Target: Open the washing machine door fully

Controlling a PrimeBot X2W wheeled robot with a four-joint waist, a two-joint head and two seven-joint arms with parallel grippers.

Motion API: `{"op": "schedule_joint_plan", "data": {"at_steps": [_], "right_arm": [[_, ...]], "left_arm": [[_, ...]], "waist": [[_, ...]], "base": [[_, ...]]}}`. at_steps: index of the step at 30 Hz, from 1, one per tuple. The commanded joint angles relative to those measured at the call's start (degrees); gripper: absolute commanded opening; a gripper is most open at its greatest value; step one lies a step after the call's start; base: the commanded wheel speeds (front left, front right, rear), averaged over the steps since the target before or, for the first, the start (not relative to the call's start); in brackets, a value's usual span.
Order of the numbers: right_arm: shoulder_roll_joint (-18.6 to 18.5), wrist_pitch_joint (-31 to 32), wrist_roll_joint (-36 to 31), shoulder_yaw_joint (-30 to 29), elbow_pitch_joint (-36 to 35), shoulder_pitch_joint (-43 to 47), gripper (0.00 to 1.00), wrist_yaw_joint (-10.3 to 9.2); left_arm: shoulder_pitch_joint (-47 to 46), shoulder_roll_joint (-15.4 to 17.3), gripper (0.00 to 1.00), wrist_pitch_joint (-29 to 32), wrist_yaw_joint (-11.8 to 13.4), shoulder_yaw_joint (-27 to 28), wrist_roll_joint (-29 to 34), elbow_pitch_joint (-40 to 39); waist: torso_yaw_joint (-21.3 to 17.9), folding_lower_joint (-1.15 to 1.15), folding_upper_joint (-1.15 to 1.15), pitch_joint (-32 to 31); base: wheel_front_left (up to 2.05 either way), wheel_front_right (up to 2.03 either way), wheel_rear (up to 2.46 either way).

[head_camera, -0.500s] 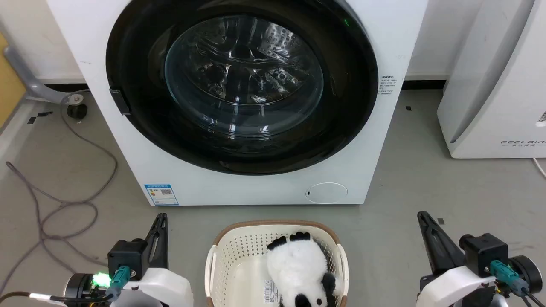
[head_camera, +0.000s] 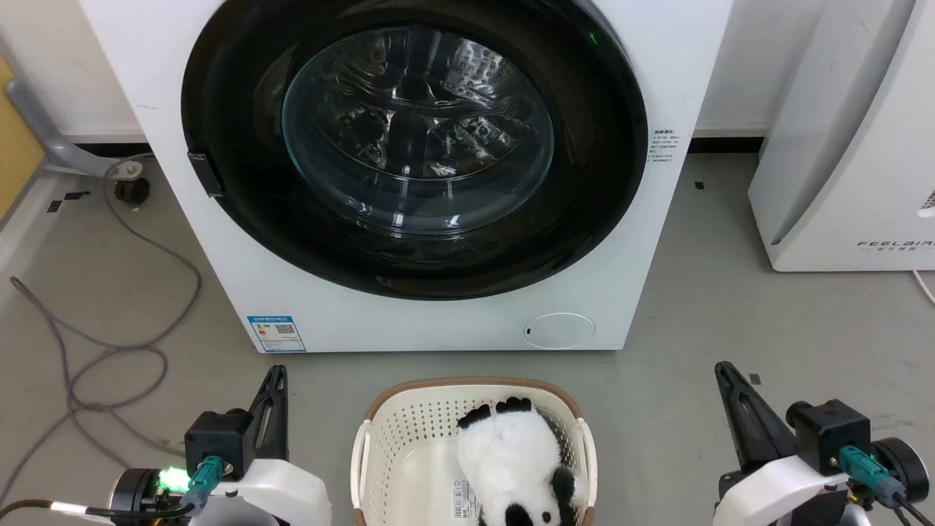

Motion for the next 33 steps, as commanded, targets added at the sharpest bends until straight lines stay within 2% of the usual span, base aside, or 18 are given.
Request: {"op": "schedule_joint_plan", "data": {"at_steps": [1, 17, 18, 27, 28, 29, 33], "right_arm": [[0.1, 0.0, -0.4, -0.1, -0.2, -0.7, 0.00, 0.05], [0.1, 0.0, -0.4, -0.1, -0.2, -0.7, 0.00, 0.05], [0.0, 0.0, 0.0, 0.0, 0.0, 0.0, 1.00, 0.00], [0.0, -0.7, 0.5, -0.1, 0.0, 0.4, 1.00, 0.00], [0.0, -0.8, 0.7, -0.1, 0.0, 0.5, 0.71, 0.00], [0.0, -0.9, 0.8, -0.1, 0.0, 0.5, 0.00, 0.00], [0.0, -1.2, 1.3, -0.2, 0.0, 0.8, 0.00, 0.00]], "left_arm": [[-0.9, 0.0, 0.00, 0.0, 0.2, -0.1, 0.1, -0.2], [-0.9, 0.0, 0.00, 0.0, 0.2, -0.1, 0.1, -0.2], [0.0, 0.0, 1.00, 0.0, 0.0, 0.0, 0.0, 0.0], [0.2, 0.0, 1.00, -0.7, -0.1, -0.3, -0.4, 0.3], [0.2, 0.1, 1.00, -0.8, -0.1, -0.3, -0.4, 0.3], [0.2, 0.1, 1.00, -1.0, -0.2, -0.3, -0.5, 0.4], [0.3, 0.1, 1.00, -1.5, -0.2, -0.5, -0.8, 0.5]], "waist": [[0.0, 0.00, 0.00, 0.0], [0.0, 0.00, 0.00, 0.0], [0.0, 0.00, 0.00, 0.0], [0.0, 0.00, 0.00, 0.0], [0.0, 0.00, 0.00, 0.0], [0.0, 0.00, 0.00, 0.0], [0.0, 0.00, 0.00, 0.0]], "base": [[0.00, 0.00, 0.00], [0.00, 0.00, 0.00], [0.00, 0.00, 0.00], [0.00, 0.00, 0.00], [0.00, 0.00, 0.00], [0.00, 0.00, 0.00], [0.00, 0.00, 0.00]]}}
